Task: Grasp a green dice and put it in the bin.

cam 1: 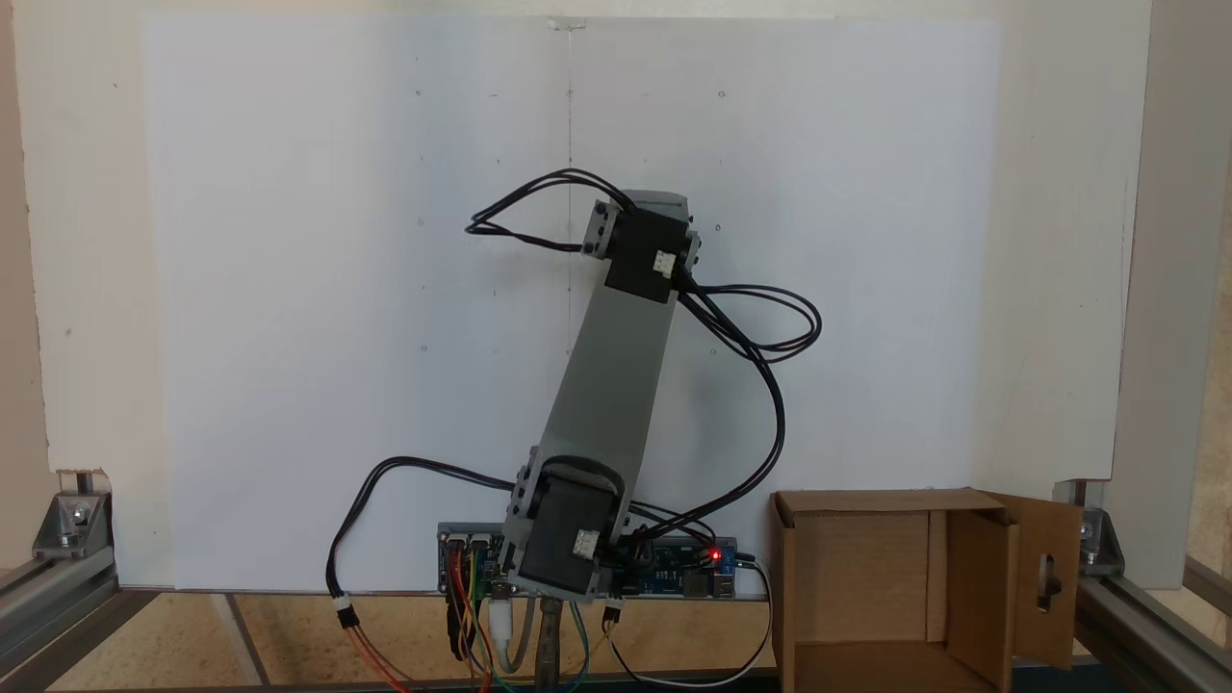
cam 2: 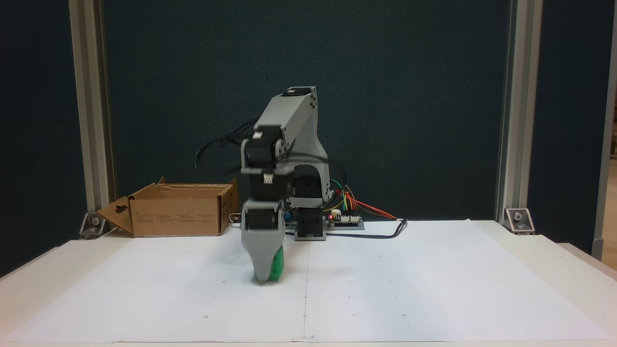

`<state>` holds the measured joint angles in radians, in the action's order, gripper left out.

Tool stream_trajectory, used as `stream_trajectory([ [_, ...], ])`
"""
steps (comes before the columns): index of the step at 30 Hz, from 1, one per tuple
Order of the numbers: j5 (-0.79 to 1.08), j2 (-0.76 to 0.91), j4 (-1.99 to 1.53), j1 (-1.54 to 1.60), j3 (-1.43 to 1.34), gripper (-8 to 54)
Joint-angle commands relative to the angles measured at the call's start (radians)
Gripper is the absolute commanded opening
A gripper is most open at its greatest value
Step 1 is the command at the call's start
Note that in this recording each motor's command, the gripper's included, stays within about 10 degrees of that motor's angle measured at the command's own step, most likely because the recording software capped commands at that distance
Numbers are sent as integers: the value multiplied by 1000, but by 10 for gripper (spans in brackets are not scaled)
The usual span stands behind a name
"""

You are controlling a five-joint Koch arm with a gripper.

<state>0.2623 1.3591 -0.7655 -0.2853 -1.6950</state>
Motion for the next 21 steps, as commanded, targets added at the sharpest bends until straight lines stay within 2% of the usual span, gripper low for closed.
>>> stream_trajectory([
  [1,-23,89,-164,0,123,114],
  [13,-112,380,-744,-74,480,114],
  [16,-100,405,-796,-187,489,114],
  [21,14,414,-689,-505,492,114],
])
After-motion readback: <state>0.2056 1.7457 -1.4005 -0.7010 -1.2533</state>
